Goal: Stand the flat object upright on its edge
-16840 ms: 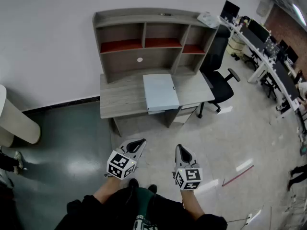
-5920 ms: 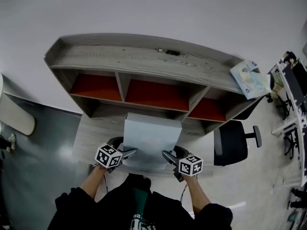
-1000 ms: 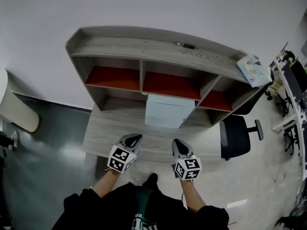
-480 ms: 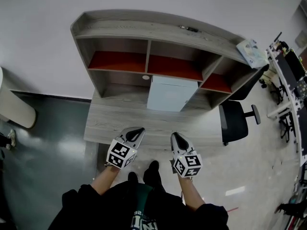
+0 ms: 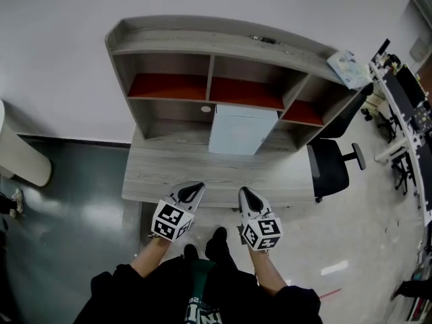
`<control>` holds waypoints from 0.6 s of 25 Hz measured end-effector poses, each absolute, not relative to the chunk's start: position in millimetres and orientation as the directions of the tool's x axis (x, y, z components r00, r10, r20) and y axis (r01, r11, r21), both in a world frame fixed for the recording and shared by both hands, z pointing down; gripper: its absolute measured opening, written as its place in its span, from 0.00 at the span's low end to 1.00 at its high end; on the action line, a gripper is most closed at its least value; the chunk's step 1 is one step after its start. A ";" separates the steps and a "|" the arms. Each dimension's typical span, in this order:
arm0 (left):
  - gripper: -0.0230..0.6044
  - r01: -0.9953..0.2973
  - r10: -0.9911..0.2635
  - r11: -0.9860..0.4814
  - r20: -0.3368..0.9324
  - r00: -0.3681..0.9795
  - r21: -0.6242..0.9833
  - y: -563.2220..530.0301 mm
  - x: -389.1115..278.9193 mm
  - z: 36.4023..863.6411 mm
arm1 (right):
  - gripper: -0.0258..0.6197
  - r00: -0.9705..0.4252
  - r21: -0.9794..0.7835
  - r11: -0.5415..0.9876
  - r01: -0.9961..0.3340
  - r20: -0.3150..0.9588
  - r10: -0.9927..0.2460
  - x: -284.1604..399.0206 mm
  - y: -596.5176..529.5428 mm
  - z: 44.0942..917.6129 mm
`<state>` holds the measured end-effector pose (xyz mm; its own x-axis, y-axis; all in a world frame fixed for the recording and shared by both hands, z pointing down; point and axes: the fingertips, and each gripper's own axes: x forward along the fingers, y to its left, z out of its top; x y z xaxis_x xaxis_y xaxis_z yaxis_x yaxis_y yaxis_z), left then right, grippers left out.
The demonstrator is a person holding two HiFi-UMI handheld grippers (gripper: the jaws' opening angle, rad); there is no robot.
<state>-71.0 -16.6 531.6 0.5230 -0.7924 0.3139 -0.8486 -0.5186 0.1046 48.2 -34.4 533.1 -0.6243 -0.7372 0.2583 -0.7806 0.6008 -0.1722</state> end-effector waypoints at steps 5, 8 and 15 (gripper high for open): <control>0.06 -0.844 -0.788 -0.526 0.315 0.529 0.103 -10.5 -70.8 530.9 | 0.10 -0.616 -0.167 0.594 -0.787 0.250 -0.747 49.4 -27.6 529.6; 0.06 -0.842 -0.785 -0.529 0.315 0.533 0.105 -8.2 -68.6 530.8 | 0.10 -0.616 -0.165 0.594 -0.787 0.246 -0.748 50.9 -25.6 526.9; 0.06 -0.839 -0.780 -0.532 0.323 0.537 0.110 -3.5 -66.1 534.2 | 0.10 -0.618 -0.164 0.596 -0.786 0.243 -0.748 53.2 -19.7 526.1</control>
